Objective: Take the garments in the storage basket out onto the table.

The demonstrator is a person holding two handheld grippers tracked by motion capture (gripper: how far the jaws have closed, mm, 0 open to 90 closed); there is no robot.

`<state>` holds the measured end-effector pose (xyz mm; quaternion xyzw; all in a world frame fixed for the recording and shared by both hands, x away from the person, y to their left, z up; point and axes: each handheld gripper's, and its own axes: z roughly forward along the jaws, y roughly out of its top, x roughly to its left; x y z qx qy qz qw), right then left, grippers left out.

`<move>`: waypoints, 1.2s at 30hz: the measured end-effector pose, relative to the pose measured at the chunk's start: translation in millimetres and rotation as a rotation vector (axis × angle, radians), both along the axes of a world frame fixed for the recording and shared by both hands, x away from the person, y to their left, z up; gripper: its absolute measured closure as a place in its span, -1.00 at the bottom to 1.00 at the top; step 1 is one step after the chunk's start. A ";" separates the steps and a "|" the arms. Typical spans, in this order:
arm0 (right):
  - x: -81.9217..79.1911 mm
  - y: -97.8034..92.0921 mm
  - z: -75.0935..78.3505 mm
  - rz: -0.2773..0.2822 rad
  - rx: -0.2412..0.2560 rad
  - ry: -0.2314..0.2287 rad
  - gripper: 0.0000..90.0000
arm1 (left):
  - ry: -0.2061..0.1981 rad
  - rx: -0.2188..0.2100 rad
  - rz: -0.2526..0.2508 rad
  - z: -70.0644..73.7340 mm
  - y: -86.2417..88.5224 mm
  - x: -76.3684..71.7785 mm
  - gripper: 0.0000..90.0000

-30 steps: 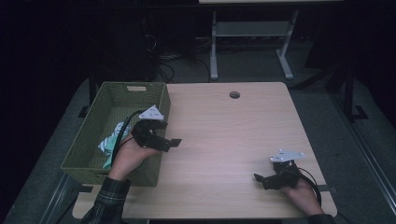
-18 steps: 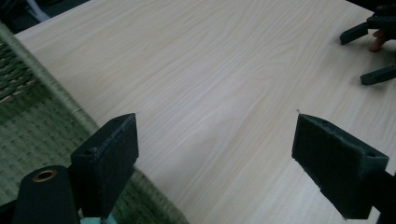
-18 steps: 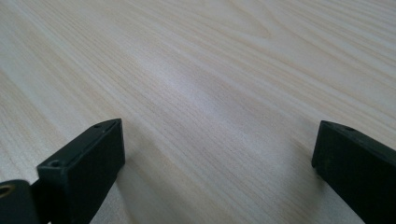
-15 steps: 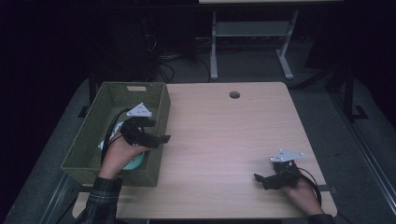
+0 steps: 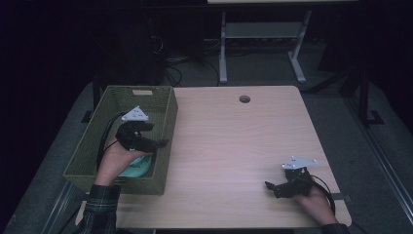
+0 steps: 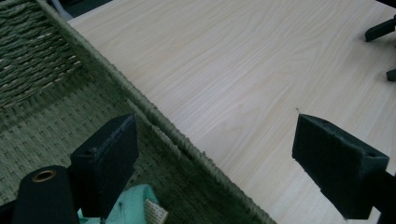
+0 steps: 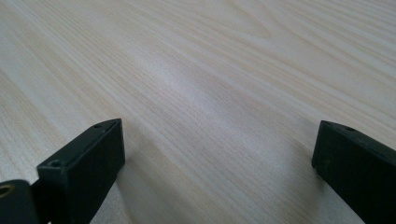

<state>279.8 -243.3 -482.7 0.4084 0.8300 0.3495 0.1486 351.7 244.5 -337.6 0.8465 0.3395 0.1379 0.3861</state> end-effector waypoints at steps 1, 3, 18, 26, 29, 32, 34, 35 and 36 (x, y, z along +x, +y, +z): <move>-0.2 0.5 0.0 -0.004 0.006 0.002 -0.95 | 0.000 -0.002 0.009 0.2 2.2 0.1 -0.69; 0.0 0.0 0.0 0.000 0.000 0.001 -0.96 | -0.002 0.000 0.015 0.3 4.2 0.3 -0.69; -0.2 0.3 0.1 -0.003 0.003 0.003 -0.96 | -0.022 0.015 0.091 -0.5 34.3 4.8 -0.68; 0.0 0.0 0.0 0.000 0.000 0.000 -0.96 | -0.037 0.049 0.141 -6.2 45.7 8.1 -0.67; -0.1 0.3 0.0 -0.004 0.004 0.000 -0.96 | -0.033 0.059 0.158 -10.3 49.4 9.8 -0.65; 0.1 0.1 0.0 -0.002 0.000 -0.002 -0.96 | -0.030 0.065 0.166 -14.5 51.6 11.4 -0.64; 0.3 -0.2 0.0 0.002 -0.002 -0.004 -0.96 | -0.022 0.075 0.169 -19.5 52.3 13.3 -0.64; 0.1 0.0 0.0 -0.001 0.001 -0.003 -0.96 | -0.011 0.081 0.169 -24.1 52.0 14.8 -0.61; 0.1 0.0 0.0 0.000 0.001 -0.003 -0.96 | -0.004 0.091 0.168 -26.7 51.9 15.7 -0.60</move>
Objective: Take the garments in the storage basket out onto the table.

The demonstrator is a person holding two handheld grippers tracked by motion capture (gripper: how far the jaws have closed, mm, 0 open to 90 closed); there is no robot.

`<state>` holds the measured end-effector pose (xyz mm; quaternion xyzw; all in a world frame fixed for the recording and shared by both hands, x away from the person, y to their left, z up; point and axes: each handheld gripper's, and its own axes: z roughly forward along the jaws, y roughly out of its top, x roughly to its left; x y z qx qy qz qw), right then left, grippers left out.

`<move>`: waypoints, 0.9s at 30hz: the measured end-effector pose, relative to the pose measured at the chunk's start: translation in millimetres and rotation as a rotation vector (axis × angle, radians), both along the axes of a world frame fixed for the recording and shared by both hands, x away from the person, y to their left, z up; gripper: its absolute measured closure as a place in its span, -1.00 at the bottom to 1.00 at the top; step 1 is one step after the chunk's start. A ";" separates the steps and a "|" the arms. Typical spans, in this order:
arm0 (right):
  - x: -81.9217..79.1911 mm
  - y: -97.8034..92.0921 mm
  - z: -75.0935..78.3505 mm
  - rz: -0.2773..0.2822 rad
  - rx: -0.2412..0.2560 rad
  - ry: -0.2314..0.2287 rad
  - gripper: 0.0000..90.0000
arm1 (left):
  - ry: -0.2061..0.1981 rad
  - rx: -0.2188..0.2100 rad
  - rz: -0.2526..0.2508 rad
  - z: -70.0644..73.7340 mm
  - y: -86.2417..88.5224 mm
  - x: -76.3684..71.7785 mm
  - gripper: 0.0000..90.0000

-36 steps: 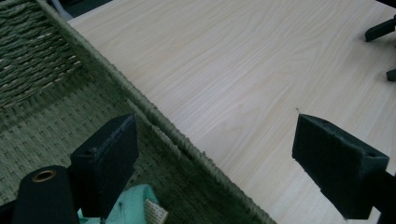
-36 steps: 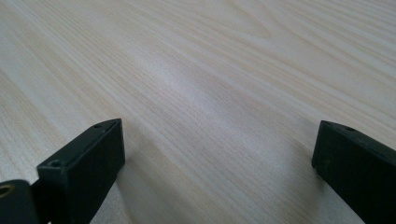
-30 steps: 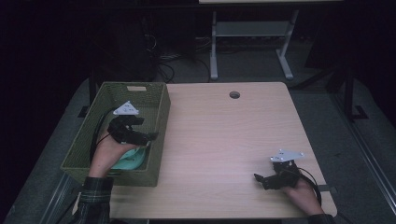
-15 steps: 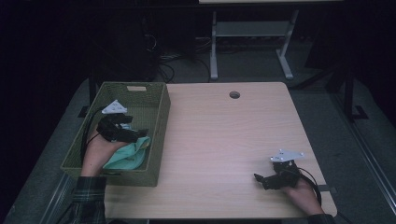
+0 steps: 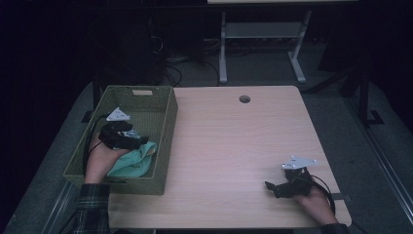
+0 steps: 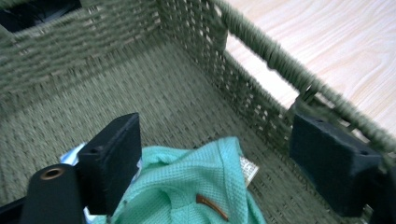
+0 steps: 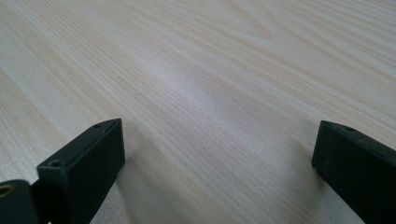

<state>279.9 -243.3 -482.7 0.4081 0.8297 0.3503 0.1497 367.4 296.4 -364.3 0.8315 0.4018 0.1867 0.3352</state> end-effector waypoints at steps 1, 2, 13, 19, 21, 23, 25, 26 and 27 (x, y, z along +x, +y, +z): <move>0.0 0.0 0.0 0.000 0.000 0.000 -0.96 | 0.000 0.000 0.000 0.0 0.0 0.0 -0.60; 0.0 0.0 0.0 0.000 0.000 0.000 -0.96 | 0.004 0.004 0.001 -2.6 -0.4 0.9 -0.60; -0.3 0.3 0.1 -0.004 0.002 0.004 -0.96 | 0.047 0.040 0.013 -25.2 -1.2 9.3 -0.56; -0.2 0.0 0.0 0.001 -0.001 0.003 -0.96 | 0.072 0.054 0.022 -32.6 -0.1 12.7 -0.58; -0.3 0.2 0.1 -0.002 0.002 0.004 -0.96 | 0.087 0.048 0.022 -35.2 -0.2 13.7 -0.58; -0.2 0.1 0.0 0.000 0.000 0.003 -0.96 | 0.099 0.061 0.025 -37.6 -0.6 14.6 -0.59; -0.2 0.0 0.0 0.001 -0.001 0.003 -0.96 | 0.107 0.070 0.024 -39.0 -1.4 15.1 -0.59; -0.2 0.0 0.0 0.001 -0.001 0.003 -0.96 | 0.107 0.070 0.024 -39.0 -1.4 15.1 -0.59; -0.2 0.0 0.0 0.000 -0.001 0.003 -0.96 | 0.113 0.069 0.024 -39.8 -1.7 15.3 -0.59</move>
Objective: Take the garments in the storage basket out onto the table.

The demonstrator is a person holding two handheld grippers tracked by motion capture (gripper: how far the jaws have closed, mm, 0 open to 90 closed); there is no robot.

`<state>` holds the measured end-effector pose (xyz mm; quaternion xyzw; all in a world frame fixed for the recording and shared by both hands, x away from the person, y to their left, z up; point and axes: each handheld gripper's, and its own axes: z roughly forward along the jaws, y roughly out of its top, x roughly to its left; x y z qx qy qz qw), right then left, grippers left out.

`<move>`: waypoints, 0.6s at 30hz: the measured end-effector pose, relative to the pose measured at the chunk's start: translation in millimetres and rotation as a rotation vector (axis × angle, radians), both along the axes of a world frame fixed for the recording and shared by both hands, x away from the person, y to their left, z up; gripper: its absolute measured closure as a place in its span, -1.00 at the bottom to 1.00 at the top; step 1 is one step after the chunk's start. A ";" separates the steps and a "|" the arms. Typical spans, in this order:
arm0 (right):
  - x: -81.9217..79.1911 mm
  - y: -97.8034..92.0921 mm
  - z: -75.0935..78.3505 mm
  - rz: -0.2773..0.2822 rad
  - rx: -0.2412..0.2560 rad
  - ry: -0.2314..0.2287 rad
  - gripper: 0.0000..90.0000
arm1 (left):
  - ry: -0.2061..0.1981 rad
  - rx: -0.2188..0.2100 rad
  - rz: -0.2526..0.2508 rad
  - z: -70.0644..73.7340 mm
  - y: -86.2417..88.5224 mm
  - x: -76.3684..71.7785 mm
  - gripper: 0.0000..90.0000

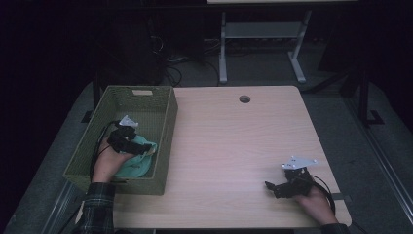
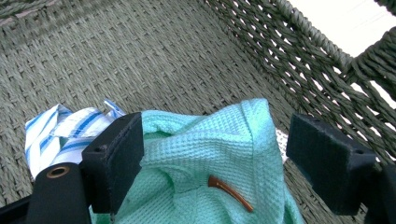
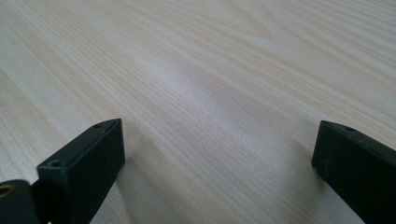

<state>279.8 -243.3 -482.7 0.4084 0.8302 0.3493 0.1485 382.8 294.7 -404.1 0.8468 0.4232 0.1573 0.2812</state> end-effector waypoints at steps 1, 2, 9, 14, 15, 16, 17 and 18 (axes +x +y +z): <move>-0.1 0.3 0.0 -0.003 0.004 0.002 -0.96 | 0.016 0.004 0.002 -1.4 -0.4 0.4 -0.59; -0.1 0.3 0.0 -0.003 0.004 0.002 -0.96 | 0.016 0.004 0.002 -1.4 -0.4 0.4 -0.59; 0.0 0.0 0.0 0.000 0.000 0.000 -0.96 | 0.056 0.059 -0.008 -7.1 -3.3 1.8 -0.50; 0.0 0.0 0.0 0.000 0.001 0.000 -0.95 | 0.084 0.061 0.000 -9.1 -3.3 1.8 -0.34; -0.2 0.3 0.0 -0.003 0.005 0.002 -0.96 | 0.090 0.061 -0.002 -9.3 -3.3 1.7 -0.34; -0.1 0.2 0.0 -0.002 0.003 0.001 -0.96 | 0.091 0.062 -0.003 -9.7 -3.6 1.6 -0.26; -0.1 0.2 0.0 -0.002 0.003 0.001 -0.96 | 0.095 0.060 -0.008 -9.7 -3.6 1.6 -0.26; 0.0 0.1 0.0 -0.001 0.001 0.000 -0.96 | 0.103 0.054 -0.012 -9.6 -3.7 1.4 -0.16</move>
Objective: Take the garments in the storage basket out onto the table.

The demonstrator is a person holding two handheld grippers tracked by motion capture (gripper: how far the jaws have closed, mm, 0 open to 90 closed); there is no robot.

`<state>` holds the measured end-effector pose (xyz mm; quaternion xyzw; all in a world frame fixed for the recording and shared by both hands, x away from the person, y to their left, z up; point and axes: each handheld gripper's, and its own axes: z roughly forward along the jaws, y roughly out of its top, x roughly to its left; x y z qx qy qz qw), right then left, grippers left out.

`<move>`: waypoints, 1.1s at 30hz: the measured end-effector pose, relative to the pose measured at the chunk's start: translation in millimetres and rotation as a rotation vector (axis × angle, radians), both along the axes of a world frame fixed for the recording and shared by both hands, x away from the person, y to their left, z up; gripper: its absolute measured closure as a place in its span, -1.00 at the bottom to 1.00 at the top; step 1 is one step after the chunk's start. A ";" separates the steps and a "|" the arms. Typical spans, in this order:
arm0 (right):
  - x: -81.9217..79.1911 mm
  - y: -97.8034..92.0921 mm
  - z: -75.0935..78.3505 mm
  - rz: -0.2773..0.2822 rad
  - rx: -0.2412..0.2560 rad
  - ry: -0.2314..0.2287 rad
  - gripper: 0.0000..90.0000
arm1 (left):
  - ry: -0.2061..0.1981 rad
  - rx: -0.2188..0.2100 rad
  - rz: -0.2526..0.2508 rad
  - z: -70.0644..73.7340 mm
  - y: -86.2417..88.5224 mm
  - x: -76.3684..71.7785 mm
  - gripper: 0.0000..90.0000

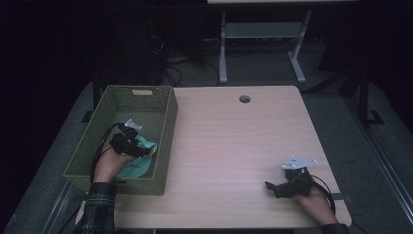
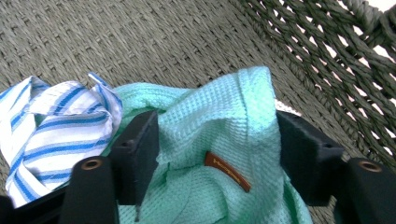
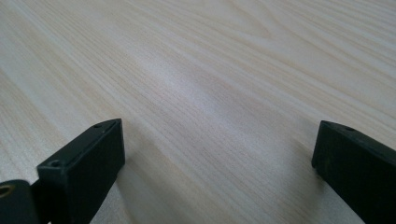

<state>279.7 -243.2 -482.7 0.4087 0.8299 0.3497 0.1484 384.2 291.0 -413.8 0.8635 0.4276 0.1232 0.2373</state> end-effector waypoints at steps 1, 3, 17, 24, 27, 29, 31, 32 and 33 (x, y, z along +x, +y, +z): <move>0.0 0.1 0.0 -0.001 0.001 0.001 -0.96 | 0.008 -0.010 -0.004 -0.3 -0.6 -0.3 -0.03; -0.2 0.4 0.0 -0.003 0.004 0.002 -0.96 | 0.018 -0.006 -0.006 -0.6 -1.2 -0.5 0.02; -0.1 0.4 0.0 -0.003 0.004 0.001 -0.95 | 0.061 -0.002 0.032 4.3 -0.4 -1.9 0.85; -0.2 0.4 0.0 -0.004 0.005 0.002 -0.95 | 0.020 -0.079 0.046 13.7 7.4 -4.5 0.89; -0.1 0.3 0.0 -0.003 0.006 0.002 -0.95 | -0.019 -0.131 0.062 19.0 11.6 -6.8 0.89; -0.1 0.3 0.1 -0.003 0.006 0.002 -0.96 | -0.040 -0.156 0.065 21.7 14.0 -8.1 0.89; -0.1 0.3 0.0 -0.003 0.006 0.002 -0.95 | -0.056 -0.171 0.069 23.6 15.3 -9.1 0.89; -0.1 0.3 0.0 -0.003 0.006 0.002 -0.96 | -0.067 -0.179 0.064 25.2 17.2 -9.7 0.89; -0.1 0.4 0.1 -0.003 0.006 0.002 -0.95 | -0.080 -0.197 0.067 26.4 18.9 -10.3 0.89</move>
